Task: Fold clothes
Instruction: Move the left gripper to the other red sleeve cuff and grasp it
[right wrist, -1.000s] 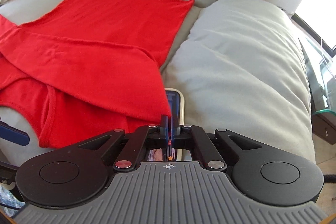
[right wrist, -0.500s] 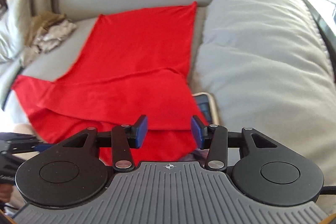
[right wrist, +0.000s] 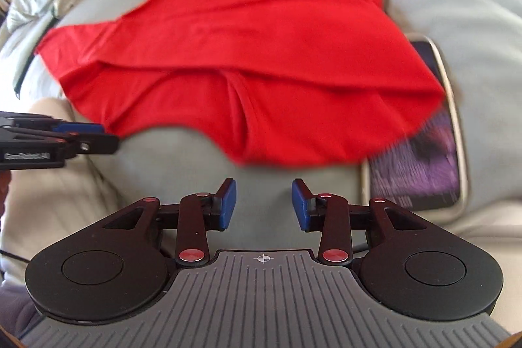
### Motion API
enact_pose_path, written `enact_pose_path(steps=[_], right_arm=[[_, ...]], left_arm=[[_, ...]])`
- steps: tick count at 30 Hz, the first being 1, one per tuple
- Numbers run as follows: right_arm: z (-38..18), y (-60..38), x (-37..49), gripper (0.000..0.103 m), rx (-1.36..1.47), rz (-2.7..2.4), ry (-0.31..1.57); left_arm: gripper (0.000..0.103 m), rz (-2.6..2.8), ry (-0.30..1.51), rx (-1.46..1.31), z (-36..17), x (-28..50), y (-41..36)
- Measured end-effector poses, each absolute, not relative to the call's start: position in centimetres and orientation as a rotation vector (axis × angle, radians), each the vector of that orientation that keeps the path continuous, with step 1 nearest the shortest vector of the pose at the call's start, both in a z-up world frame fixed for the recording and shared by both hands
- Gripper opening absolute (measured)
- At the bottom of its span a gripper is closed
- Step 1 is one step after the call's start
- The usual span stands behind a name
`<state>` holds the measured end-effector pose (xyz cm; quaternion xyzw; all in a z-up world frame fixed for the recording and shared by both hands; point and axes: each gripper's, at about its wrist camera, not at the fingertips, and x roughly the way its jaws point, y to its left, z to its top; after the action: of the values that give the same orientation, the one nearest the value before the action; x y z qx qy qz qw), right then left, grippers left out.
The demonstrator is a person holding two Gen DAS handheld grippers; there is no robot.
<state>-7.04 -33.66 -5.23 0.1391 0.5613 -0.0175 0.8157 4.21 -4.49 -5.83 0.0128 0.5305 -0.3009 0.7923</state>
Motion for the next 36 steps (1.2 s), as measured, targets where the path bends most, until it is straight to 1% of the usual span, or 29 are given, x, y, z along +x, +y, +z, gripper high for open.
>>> enact_pose_path(steps=[1,2,3,4,5,6,7,8,11,12,13,14,16,17,19,20,23,25,27,29,30,31,32,33,35,36], right_arm=[[-4.5,-33.9,-7.5,0.043,0.325,-0.037,1.176],[-3.6,-34.0,-7.8,0.052,0.357,-0.032,1.141],[-2.7,-34.0,-8.0,0.056,0.391,-0.027,1.100],[-1.8,-34.1,-8.2,0.058,0.424,-0.021,1.060],[-0.9,-34.2,-8.2,0.059,0.452,-0.024,1.018],[0.0,-34.3,-8.0,0.060,0.476,-0.029,0.975],[0.7,-34.5,-7.8,0.065,0.505,-0.034,0.933],[1.4,-34.7,-7.6,0.068,0.536,-0.040,0.892],[3.2,-35.5,-7.1,0.069,0.646,-0.048,0.768],[3.5,-35.9,-6.9,0.069,0.704,-0.044,0.727],[3.4,-36.3,-6.6,0.072,0.783,-0.028,0.701],[3.1,-36.6,-6.3,0.080,0.868,-0.009,0.680],[2.5,-37.3,-5.7,0.088,1.039,0.031,0.633],[2.2,-37.6,-5.5,0.088,1.123,0.052,0.608],[1.6,-37.3,-4.6,0.088,1.208,0.073,0.597],[1.3,-37.1,-4.2,0.088,1.243,0.083,0.594],[0.9,-36.3,-3.0,0.089,1.315,0.109,0.586],[1.1,-35.7,-2.1,0.089,1.325,0.122,0.584],[1.4,-35.1,-1.1,0.089,1.320,0.132,0.584],[1.5,-34.4,-0.4,0.089,1.329,0.151,0.585],[1.5,-34.1,-0.2,0.089,1.334,0.165,0.589],[1.6,-33.7,0.0,0.089,1.339,0.180,0.595],[1.6,-33.3,0.2,0.089,1.344,0.194,0.601],[1.7,-33.1,0.2,0.089,1.342,0.207,0.605],[1.9,-33.0,-0.1,0.089,1.332,0.222,0.605],[2.0,-33.0,-0.3,0.089,1.327,0.229,0.604]], left_arm=[[0.044,-0.638,1.113,-0.014,-5.3,4.4,-3.2],[0.045,-0.615,1.082,-0.085,-4.6,4.8,-1.3],[0.047,-0.582,1.050,-0.159,-4.2,5.3,0.4],[0.052,-0.539,1.010,-0.237,-3.8,6.0,2.7],[0.053,-0.473,0.972,-0.320,-3.8,6.7,5.3],[0.054,-0.407,0.933,-0.401,-3.8,7.4,7.9],[0.053,-0.345,0.900,-0.501,-4.4,8.2,10.5],[0.053,-0.283,0.865,-0.601,-5.1,8.9,13.2],[0.051,-0.113,0.768,-0.863,-7.7,11.2,20.4],[0.049,-0.059,0.741,-0.924,-8.6,12.0,22.2],[0.049,-0.012,0.714,-0.973,-9.4,12.6,23.8],[0.049,0.009,0.695,-1.009,-10.0,13.6,25.1],[0.049,0.052,0.665,-1.075,-11.2,15.4,27.2],[0.049,0.073,0.654,-1.105,-11.8,16.2,28.1],[0.049,0.116,0.630,-1.155,-13.0,17.8,29.6],[0.047,0.138,0.618,-1.174,-13.5,18.5,30.2],[0.046,0.157,0.593,-1.155,-13.7,20.5,30.8],[0.049,0.159,0.598,-1.098,-13.9,22.0,30.7],[0.049,0.160,0.601,-1.036,-14.0,23.8,30.4],[0.045,0.160,0.602,-0.973,-14.2,25.6,30.1],[0.040,0.164,0.610,-0.981,-14.1,25.7,30.3],[0.031,0.169,0.618,-0.989,-14.1,25.7,30.5],[0.025,0.173,0.627,-0.998,-14.0,25.7,30.7],[0.013,0.178,0.635,-1.006,-13.9,25.8,30.8],[0.013,0.186,0.651,-1.022,-13.8,25.9,31.2],[0.010,0.191,0.659,-1.031,-13.7,25.9,31.4]])
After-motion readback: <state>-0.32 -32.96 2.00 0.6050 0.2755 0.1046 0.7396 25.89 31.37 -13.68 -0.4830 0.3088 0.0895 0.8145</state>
